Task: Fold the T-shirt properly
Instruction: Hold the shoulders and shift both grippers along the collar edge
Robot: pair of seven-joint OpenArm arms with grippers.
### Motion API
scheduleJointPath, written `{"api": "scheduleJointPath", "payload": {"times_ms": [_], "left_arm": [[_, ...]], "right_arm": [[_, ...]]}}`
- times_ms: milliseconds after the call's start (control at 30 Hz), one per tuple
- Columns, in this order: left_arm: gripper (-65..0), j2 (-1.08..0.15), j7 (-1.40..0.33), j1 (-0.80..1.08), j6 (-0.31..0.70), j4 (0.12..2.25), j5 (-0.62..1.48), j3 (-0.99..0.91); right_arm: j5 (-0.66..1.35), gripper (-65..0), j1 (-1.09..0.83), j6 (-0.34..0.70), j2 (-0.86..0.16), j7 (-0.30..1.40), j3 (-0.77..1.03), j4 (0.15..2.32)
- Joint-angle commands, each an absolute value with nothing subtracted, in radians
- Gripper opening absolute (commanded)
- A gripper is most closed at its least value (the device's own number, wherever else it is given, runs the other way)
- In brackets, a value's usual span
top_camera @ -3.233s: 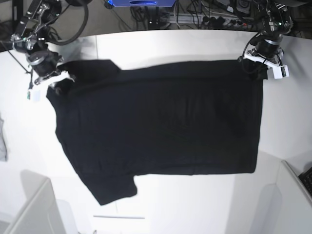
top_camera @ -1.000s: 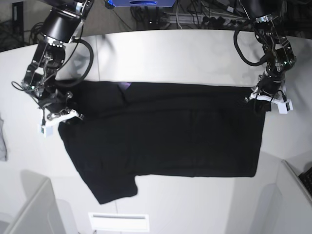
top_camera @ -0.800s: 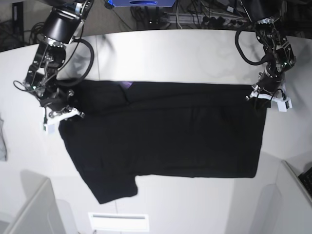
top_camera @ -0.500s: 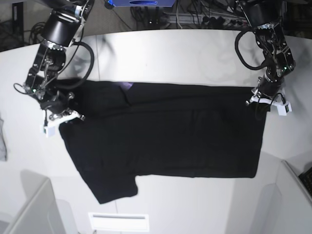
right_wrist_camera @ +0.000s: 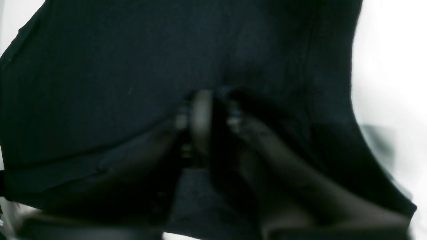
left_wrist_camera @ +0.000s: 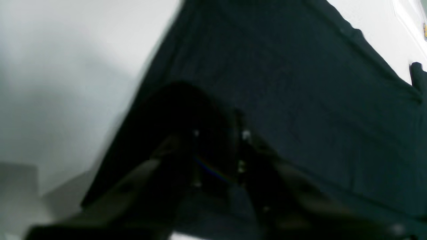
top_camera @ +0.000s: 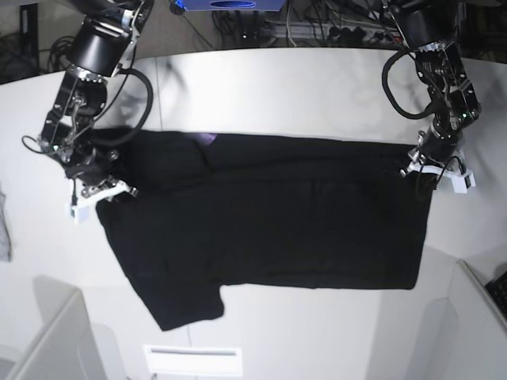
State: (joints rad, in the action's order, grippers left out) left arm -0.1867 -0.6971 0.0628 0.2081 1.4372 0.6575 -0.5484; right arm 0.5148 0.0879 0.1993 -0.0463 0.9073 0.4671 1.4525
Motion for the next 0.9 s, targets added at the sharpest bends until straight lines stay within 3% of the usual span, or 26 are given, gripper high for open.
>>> {"api": "scheduleJointPath", "payload": {"times_ms": [0, 67, 333, 467, 567, 800, 867], "left_arm": [[-50.0, -0.211, -0.674, 0.036, 0.214, 1.454, 0.674, -0.552], [-43.1, -0.217, -0.674, 0.024, 0.214, 1.454, 0.674, -0.552], [-21.7, -0.223, -0.674, -0.091, 0.214, 1.348, 0.674, -0.552], [-19.6, -0.243, -0.674, -0.119, 0.214, 1.322, 0.677, -0.555], [-19.4, -0.246, -0.673, -0.099, 0.214, 1.376, 0.682, -0.561], [-19.6, -0.259, -0.667, 0.094, 0.214, 1.59, 0.682, -0.562], [-19.7, -0.254, -0.667, 0.16, 0.214, 1.638, 0.684, -0.59]], "right_arm": [[0.526, -46.8, 0.11, 0.203, -0.056, 0.889, 0.472, 1.469], [0.526, -42.0, 0.11, 0.203, -0.056, 0.888, 0.476, 1.471], [0.529, -40.7, 0.114, 0.203, -0.056, 0.8, 0.478, 1.477], [0.529, -41.3, 0.073, 0.193, -0.048, 0.751, 0.509, 1.554], [0.529, -41.1, 0.024, 0.105, -0.002, 0.691, 0.567, 1.647], [0.535, -40.5, -0.113, 0.013, 0.053, 0.654, 0.599, 1.833], [0.535, -36.9, -0.151, 0.007, 0.073, 0.656, 0.599, 1.871]]}}
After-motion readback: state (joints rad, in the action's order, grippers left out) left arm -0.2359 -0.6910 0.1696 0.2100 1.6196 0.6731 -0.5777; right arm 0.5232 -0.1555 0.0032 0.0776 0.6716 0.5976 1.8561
